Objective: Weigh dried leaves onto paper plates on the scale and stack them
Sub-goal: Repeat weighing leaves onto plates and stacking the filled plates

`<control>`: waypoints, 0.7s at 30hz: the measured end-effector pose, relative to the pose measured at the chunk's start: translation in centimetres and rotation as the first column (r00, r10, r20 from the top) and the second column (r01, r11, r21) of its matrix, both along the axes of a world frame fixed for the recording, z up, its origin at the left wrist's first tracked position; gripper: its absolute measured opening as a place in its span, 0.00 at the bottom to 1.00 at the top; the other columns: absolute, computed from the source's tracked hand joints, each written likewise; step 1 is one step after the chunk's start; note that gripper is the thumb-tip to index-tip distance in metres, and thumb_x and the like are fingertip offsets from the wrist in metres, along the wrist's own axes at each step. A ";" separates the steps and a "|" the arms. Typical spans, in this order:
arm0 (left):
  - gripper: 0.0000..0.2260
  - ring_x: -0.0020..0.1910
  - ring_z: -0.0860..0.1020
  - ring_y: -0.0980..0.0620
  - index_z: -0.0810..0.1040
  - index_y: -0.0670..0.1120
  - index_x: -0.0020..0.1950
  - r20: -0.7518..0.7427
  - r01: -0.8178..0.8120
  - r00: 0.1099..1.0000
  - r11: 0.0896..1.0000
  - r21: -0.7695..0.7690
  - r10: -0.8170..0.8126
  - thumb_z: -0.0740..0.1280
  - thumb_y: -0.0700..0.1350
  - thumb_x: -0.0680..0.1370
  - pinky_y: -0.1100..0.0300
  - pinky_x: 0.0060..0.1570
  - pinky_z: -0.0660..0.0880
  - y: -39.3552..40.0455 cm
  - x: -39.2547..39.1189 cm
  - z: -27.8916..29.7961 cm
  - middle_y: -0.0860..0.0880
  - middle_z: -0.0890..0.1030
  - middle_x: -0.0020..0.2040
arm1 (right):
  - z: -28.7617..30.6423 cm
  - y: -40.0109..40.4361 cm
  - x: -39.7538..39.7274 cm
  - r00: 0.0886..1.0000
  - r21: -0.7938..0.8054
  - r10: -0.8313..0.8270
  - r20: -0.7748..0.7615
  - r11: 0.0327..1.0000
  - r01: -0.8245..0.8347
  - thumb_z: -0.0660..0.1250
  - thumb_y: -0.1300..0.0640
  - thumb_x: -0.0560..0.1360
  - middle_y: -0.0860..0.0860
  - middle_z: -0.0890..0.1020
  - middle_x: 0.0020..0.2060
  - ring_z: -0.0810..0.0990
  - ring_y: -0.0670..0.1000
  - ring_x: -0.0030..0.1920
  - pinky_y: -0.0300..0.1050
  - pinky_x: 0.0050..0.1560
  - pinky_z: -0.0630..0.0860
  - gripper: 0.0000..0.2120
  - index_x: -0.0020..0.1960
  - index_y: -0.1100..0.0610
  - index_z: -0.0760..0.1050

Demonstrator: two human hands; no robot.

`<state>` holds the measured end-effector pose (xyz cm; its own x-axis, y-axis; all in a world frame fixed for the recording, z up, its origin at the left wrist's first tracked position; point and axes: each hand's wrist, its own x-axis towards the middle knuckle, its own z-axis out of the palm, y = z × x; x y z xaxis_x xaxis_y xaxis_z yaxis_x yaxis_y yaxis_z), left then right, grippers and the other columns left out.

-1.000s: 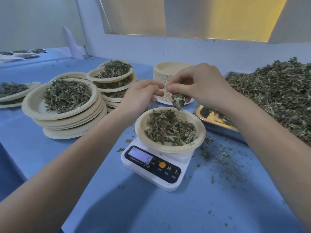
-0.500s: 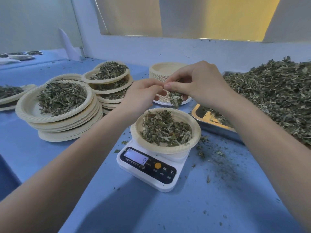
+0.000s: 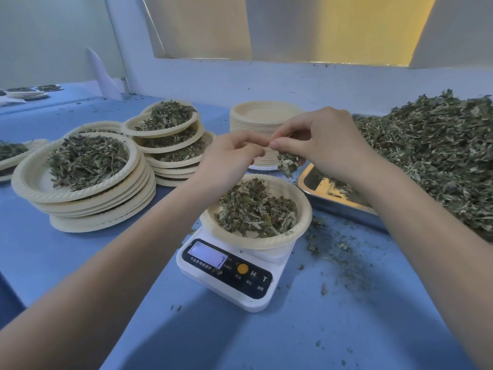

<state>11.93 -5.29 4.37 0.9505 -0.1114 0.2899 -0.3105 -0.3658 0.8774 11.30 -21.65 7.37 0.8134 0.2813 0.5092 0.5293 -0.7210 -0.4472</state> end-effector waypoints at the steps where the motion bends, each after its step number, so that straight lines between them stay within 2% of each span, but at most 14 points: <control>1: 0.07 0.50 0.78 0.52 0.82 0.53 0.49 0.011 -0.002 1.000 1.000 0.010 0.002 0.65 0.44 0.76 0.54 0.53 0.73 -0.5 0.2 -0.1 0.52 0.82 0.46 | 0.0 -0.8 0.1 0.999 -0.034 -0.033 0.013 0.999 0.033 0.72 0.52 0.72 0.35 0.75 0.29 0.74 0.30 0.28 0.22 0.34 0.68 0.01 0.42 0.48 0.81; 3: 0.07 0.51 0.78 0.52 0.81 0.54 0.49 0.025 0.023 0.999 0.997 0.068 -0.025 0.65 0.44 0.76 0.54 0.55 0.73 -2.2 0.8 0.0 0.51 0.82 0.47 | -0.1 -2.5 0.5 0.996 -0.053 -0.088 0.027 0.995 0.090 0.72 0.52 0.72 0.34 0.73 0.26 0.73 0.28 0.28 0.22 0.34 0.67 0.01 0.42 0.49 0.81; 6: 0.07 0.53 0.78 0.49 0.81 0.52 0.48 0.016 0.116 0.993 0.979 0.169 -0.121 0.65 0.42 0.76 0.51 0.58 0.73 -5.7 2.0 0.3 0.49 0.83 0.48 | -0.5 -5.0 1.4 0.985 -0.058 -0.167 0.036 0.984 0.169 0.72 0.52 0.72 0.35 0.72 0.24 0.74 0.31 0.27 0.22 0.31 0.66 0.03 0.40 0.48 0.80; 10: 0.06 0.53 0.78 0.47 0.80 0.50 0.47 -0.004 0.149 0.988 0.957 0.249 -0.153 0.65 0.41 0.75 0.59 0.49 0.73 -9.8 3.8 0.4 0.50 0.80 0.42 | -1.5 -8.0 2.7 0.962 -0.101 -0.266 0.053 0.957 0.270 0.71 0.52 0.73 0.38 0.75 0.30 0.75 0.35 0.30 0.24 0.34 0.66 0.03 0.44 0.51 0.82; 13: 0.07 0.55 0.77 0.48 0.80 0.49 0.51 -0.039 0.183 0.982 0.885 0.428 -0.184 0.63 0.42 0.76 0.58 0.53 0.72 -11.2 4.6 0.2 0.48 0.81 0.51 | -2.4 -9.8 3.0 0.950 -0.209 -0.307 -0.052 0.934 0.291 0.68 0.45 0.74 0.46 0.80 0.37 0.74 0.43 0.37 0.34 0.38 0.65 0.09 0.47 0.50 0.81; 15: 0.09 0.55 0.77 0.48 0.81 0.49 0.53 -0.090 0.246 0.968 0.806 0.538 -0.236 0.62 0.42 0.77 0.54 0.57 0.73 -11.3 4.7 0.3 0.47 0.81 0.53 | -2.8 -10.4 2.7 0.938 -0.312 -0.326 -0.120 0.909 0.276 0.61 0.41 0.76 0.46 0.79 0.32 0.73 0.44 0.32 0.40 0.33 0.65 0.14 0.47 0.49 0.81; 17: 0.11 0.56 0.77 0.50 0.82 0.50 0.54 -0.127 0.294 0.954 0.778 0.555 -0.270 0.62 0.42 0.77 0.54 0.59 0.73 -10.4 4.6 0.5 0.49 0.81 0.54 | -3.1 -10.3 2.2 0.942 -0.325 -0.307 -0.138 0.912 0.250 0.56 0.41 0.79 0.46 0.77 0.28 0.73 0.45 0.28 0.41 0.31 0.65 0.16 0.47 0.47 0.80; 19: 0.11 0.56 0.76 0.53 0.81 0.53 0.53 -0.125 0.294 0.955 0.799 0.525 -0.269 0.63 0.42 0.77 0.58 0.58 0.72 -8.5 4.2 0.8 0.51 0.81 0.54 | -3.3 -9.8 1.7 0.955 -0.284 -0.242 -0.172 0.940 0.187 0.56 0.40 0.78 0.45 0.80 0.33 0.76 0.43 0.33 0.41 0.34 0.68 0.15 0.48 0.45 0.79; 20: 0.10 0.55 0.76 0.54 0.81 0.53 0.53 -0.114 0.276 0.961 0.821 0.499 -0.253 0.63 0.42 0.77 0.60 0.56 0.71 -7.2 4.0 0.9 0.52 0.80 0.54 | -3.4 -9.4 1.4 0.955 -0.261 -0.197 -0.223 0.956 0.136 0.57 0.37 0.75 0.44 0.82 0.41 0.78 0.43 0.39 0.39 0.39 0.71 0.17 0.51 0.44 0.79; 21: 0.10 0.55 0.76 0.55 0.80 0.54 0.53 -0.098 0.240 0.970 0.847 0.474 -0.221 0.63 0.42 0.77 0.62 0.55 0.70 -5.7 3.7 0.9 0.53 0.80 0.54 | -3.4 -8.8 1.1 0.943 -0.247 -0.150 -0.298 0.966 0.076 0.59 0.32 0.70 0.42 0.81 0.51 0.78 0.42 0.49 0.36 0.47 0.72 0.23 0.58 0.43 0.77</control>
